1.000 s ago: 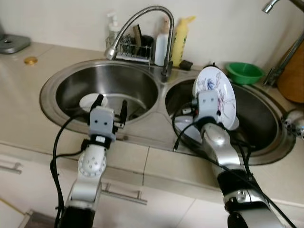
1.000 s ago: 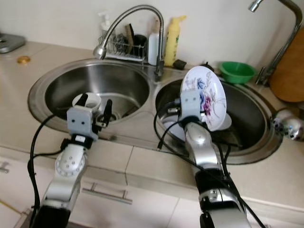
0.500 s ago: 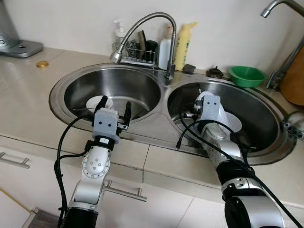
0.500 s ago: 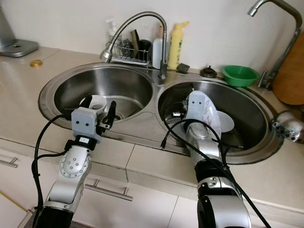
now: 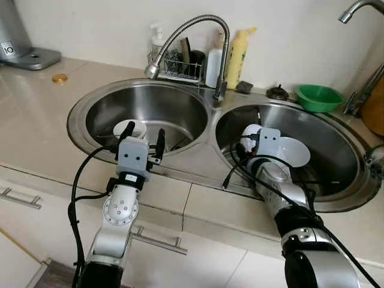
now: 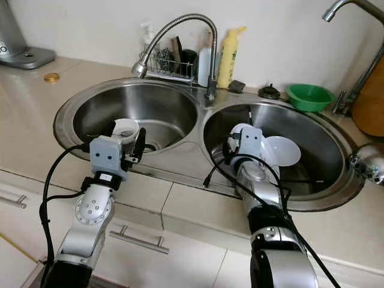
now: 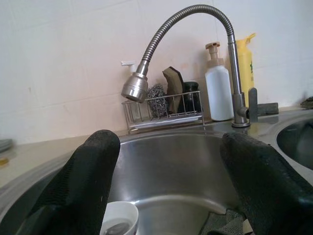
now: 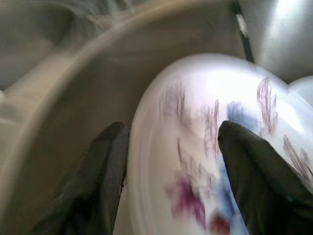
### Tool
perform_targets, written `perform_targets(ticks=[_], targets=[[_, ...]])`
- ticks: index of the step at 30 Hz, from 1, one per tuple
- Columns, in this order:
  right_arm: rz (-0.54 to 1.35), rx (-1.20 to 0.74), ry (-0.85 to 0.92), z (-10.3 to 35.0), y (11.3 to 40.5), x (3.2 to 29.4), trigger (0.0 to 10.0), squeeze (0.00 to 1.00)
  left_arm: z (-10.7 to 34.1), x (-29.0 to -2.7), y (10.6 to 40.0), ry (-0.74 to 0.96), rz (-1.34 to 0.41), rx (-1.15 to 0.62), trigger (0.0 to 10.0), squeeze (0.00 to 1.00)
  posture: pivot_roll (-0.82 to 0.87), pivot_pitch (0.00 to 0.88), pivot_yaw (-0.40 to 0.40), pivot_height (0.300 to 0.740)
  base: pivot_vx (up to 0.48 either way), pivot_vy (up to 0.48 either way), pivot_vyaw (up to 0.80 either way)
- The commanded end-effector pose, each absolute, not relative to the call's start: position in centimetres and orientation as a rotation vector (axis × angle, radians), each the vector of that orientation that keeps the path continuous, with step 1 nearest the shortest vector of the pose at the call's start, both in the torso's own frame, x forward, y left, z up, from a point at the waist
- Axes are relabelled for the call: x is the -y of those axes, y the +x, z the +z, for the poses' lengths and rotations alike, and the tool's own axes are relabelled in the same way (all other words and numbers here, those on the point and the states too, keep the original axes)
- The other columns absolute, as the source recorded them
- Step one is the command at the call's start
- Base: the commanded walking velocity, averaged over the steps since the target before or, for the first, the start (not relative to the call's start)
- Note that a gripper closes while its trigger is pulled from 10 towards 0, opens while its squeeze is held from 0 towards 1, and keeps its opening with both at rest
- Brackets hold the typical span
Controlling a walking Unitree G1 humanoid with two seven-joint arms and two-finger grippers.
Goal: Kitchen organization
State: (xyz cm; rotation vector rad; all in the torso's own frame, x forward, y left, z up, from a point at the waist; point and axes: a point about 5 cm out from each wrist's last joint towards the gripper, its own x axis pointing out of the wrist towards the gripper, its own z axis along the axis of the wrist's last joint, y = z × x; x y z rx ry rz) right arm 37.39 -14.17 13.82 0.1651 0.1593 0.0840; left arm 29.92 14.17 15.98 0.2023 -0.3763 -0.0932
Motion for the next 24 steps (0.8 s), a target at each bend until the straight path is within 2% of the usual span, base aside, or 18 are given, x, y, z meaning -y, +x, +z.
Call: perform_targets(ticks=[1,5,10,14,15,16,22,24], targets=[[0.197,-0.032,0.140,16.1,37.1,12.9,10.0,1.00,15.7,-14.2,29.9,0.212,-0.095,0.364,10.0,0.00,0.10,0.000,-0.042,0.740,0.000,0.000,0.00],[0.352,0.068,0.037,17.4,35.3,11.3,10.0,1.00,15.6,-14.3,29.9,0.211,-0.094,0.357,10.0,0.00,0.09,0.000,-0.041,0.740,0.000,0.000,0.00],[0.383,0.122,0.061,18.3,34.4,11.1,10.0,1.00,15.6,-14.3,29.9,0.206,-0.095,0.356,10.0,0.00,0.09,0.000,-0.040,0.740,0.000,0.000,0.00],[0.240,0.239,-0.047,19.6,34.2,12.6,10.0,1.00,15.5,-14.2,29.8,0.192,-0.098,0.351,10.0,0.00,0.08,0.000,-0.034,0.740,0.000,0.000,0.00],[0.209,0.267,-0.083,19.8,34.2,12.9,10.0,0.42,15.5,-14.2,29.8,0.191,-0.101,0.353,10.0,0.00,0.08,0.000,-0.034,0.740,0.000,0.000,0.00],[0.187,0.299,-0.119,20.2,34.0,13.1,10.0,0.00,15.6,-14.2,29.8,0.191,-0.103,0.355,10.0,0.00,0.08,0.000,-0.034,0.740,0.000,0.000,0.00],[0.102,0.370,-0.182,20.7,33.3,14.0,10.0,0.00,16.2,-14.4,29.8,0.183,-0.096,0.382,10.0,0.00,0.09,0.000,-0.034,0.740,0.000,0.000,0.00],[0.103,0.376,-0.185,20.6,33.1,13.9,10.0,0.00,16.5,-14.5,29.7,0.183,-0.094,0.396,10.0,0.00,0.09,0.000,-0.033,0.740,0.000,0.420,0.00]])
